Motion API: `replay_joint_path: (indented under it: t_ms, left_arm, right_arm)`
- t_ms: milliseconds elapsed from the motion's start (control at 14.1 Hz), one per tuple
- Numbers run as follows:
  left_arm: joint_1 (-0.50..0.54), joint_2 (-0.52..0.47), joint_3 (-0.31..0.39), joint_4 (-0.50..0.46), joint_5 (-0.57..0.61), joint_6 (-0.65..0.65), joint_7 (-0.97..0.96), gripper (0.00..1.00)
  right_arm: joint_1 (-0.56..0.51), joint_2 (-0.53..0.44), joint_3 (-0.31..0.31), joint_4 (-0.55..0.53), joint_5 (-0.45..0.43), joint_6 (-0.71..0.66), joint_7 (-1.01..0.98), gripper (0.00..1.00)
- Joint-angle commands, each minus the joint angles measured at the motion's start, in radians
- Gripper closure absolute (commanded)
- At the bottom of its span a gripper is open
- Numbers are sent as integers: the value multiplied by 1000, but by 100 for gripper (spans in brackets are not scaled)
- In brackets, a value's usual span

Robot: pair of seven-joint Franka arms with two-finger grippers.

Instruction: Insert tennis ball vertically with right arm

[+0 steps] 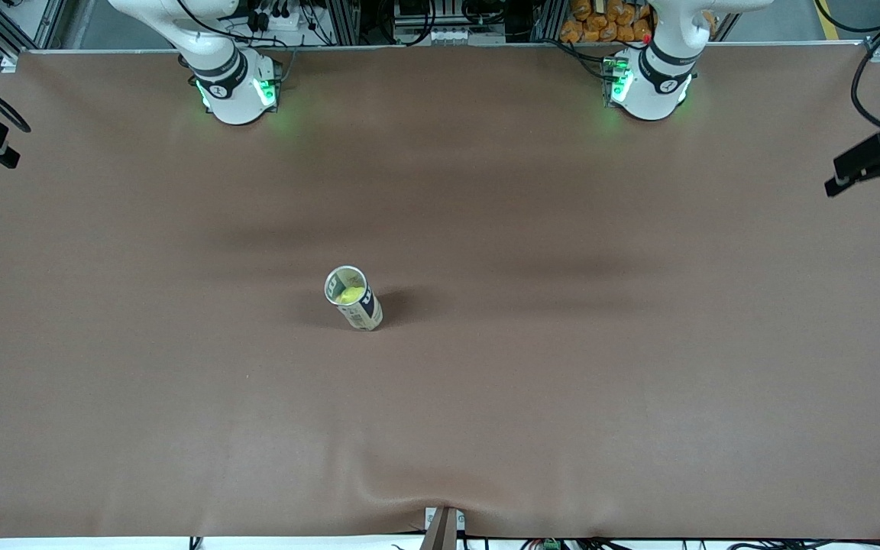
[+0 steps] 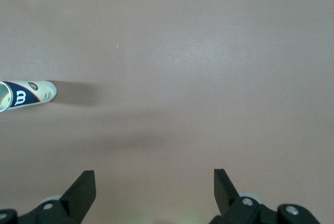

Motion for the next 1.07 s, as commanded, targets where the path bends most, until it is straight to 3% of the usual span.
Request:
replay_joint_path:
  t_ms: [0,284,498,995]
  left_arm:
    - [-40,-97,-1,-101,3,8,-71,0]
    - [-40,-149,-61,-167,9,9,-173,0]
    - [-36,-207,-99,-216,109,45,-177,0]
    - [-12,-145,-63,-106,95,-7,-151,0]
  right_arm:
    - [-2,8,2,22,-12,-15,-11,0]
    - [-5,8,1,21,-12,-18,-13,0]
    - [-4,8,1,21,-12,-18,-11,0]
    - [-4,8,1,21,-11,-18,-11,0]
